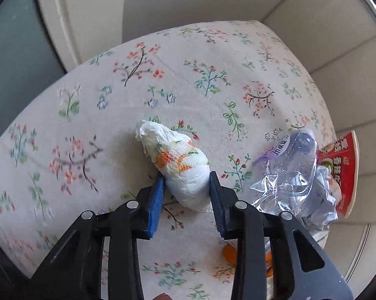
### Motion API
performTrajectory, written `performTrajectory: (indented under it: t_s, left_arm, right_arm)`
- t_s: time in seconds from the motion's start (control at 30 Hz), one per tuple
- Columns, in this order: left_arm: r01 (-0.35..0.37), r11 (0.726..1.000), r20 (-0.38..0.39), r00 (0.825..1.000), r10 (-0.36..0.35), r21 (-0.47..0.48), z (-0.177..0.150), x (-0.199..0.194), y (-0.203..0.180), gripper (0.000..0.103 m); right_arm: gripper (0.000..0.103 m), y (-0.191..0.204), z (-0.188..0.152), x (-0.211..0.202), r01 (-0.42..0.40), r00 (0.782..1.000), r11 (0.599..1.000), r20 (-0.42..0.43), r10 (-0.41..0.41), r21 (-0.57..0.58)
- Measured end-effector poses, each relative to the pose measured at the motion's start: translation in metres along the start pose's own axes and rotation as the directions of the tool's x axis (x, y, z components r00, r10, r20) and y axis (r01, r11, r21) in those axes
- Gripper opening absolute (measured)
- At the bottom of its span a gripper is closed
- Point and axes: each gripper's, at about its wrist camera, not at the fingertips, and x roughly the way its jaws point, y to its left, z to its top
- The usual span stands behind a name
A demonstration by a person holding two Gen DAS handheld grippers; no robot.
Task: Collect trash
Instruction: 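Grasp the white wrapped bundle with the left tool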
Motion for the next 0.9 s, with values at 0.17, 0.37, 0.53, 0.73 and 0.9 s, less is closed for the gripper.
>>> performTrajectory:
  t_s: [0.17, 0.37, 0.53, 0.73, 0.9]
  left_arm:
    - [0.068, 0.985, 0.04, 0.996, -0.075, 0.157, 0.001, -0.029, 0.002, 0.032]
    - [0.148, 0.917, 0.14, 0.967, -0.213, 0.371, -0.021, -0.089, -0.019, 0.032]
    - [0.135, 0.872, 0.246, 0.929, -0.277, 0.47, -0.037, -0.111, -0.031, 0.032]
    - [0.165, 0.888, 0.224, 0.933, -0.282, 0.429, -0.025, -0.099, -0.023, 0.032]
    - [0.2, 0.887, 0.211, 0.928, -0.307, 0.416, -0.017, -0.099, -0.023, 0.032]
  right_arm:
    - [0.096, 0.014, 0.022, 0.009, -0.096, 0.995, 0.995, -0.028, 0.096, 0.004]
    - [0.096, 0.046, 0.058, 0.029, -0.234, 0.968, 0.972, -0.086, 0.235, 0.024]
    - [0.096, 0.09, 0.083, 0.055, -0.282, 0.953, 0.958, -0.129, 0.275, -0.039]
    - [0.094, 0.141, 0.093, 0.089, -0.309, 0.938, 0.94, -0.211, 0.276, -0.144]
    - [0.08, 0.162, 0.093, 0.121, -0.311, 0.926, 0.937, -0.275, 0.261, -0.16]
